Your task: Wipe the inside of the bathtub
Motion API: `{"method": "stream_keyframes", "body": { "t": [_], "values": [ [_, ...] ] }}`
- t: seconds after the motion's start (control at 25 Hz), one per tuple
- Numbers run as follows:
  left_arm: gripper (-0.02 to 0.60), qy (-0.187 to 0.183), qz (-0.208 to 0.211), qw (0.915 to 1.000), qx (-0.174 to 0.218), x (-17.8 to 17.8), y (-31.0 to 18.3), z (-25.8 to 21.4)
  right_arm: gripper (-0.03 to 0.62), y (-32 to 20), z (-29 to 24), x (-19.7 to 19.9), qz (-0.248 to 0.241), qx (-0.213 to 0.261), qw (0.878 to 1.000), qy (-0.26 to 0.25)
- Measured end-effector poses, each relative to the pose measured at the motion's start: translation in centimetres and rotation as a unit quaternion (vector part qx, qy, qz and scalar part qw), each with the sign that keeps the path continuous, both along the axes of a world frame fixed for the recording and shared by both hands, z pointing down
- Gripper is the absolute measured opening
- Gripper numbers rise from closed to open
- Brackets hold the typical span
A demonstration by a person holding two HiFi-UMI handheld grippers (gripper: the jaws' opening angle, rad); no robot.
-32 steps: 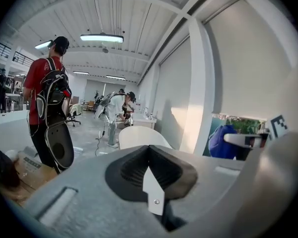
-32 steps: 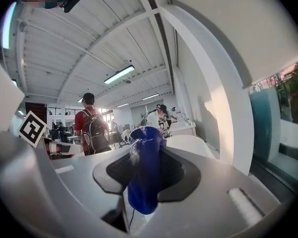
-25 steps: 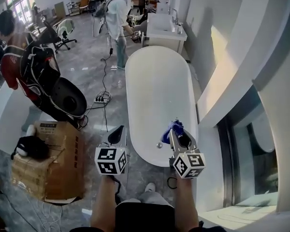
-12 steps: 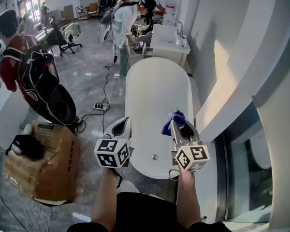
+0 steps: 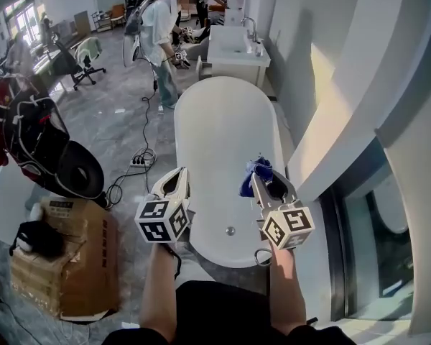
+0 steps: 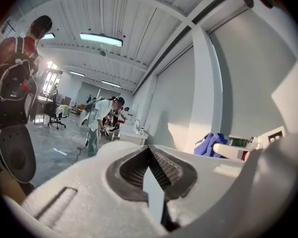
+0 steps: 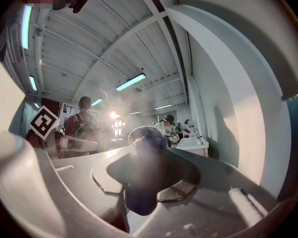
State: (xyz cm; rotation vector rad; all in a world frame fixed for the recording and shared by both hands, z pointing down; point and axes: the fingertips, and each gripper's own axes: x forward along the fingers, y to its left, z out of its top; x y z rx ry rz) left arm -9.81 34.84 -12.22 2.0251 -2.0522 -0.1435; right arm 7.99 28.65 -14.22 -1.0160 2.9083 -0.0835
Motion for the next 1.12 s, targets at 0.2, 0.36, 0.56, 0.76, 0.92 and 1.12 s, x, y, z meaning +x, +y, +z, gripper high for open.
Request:
{"method": "stream_keyframes", "body": {
  "t": [0.2, 0.36, 0.56, 0.76, 0.92, 1.12],
  "values": [
    [0.003, 0.012, 0.039, 0.999, -0.02, -0.7, -4.7, 1.8, 0.123, -3.6, 1.6, -0.1, 0.039, -0.023, 0.999, 0.003],
    [0.003, 0.019, 0.058, 0.9969, -0.05, -2.9, -8.7, 4.6, 0.123, -6.5, 4.5, -2.9, 0.049, -0.05, 0.997, 0.017],
    [0.003, 0.02, 0.087, 0.9901, -0.108, -5.5, -13.1, 8.6, 0.123, -10.1, 9.0, -6.1, 0.065, -0.104, 0.992, 0.022],
    [0.003, 0.006, 0.132, 0.9756, -0.175, -8.1, -18.2, 13.0, 0.123, -14.6, 13.7, -9.0, 0.097, -0.174, 0.98, 0.012],
    [0.003, -0.015, 0.175, 0.9623, -0.208, -10.4, -22.4, 16.1, 0.123, -17.7, 16.5, -11.3, 0.121, -0.197, 0.972, 0.034],
    [0.003, -0.037, 0.246, 0.9345, -0.255, -10.8, -27.2, 21.6, 0.123, -20.2, 21.6, -11.9, 0.158, -0.247, 0.955, 0.037]
  ]
}}
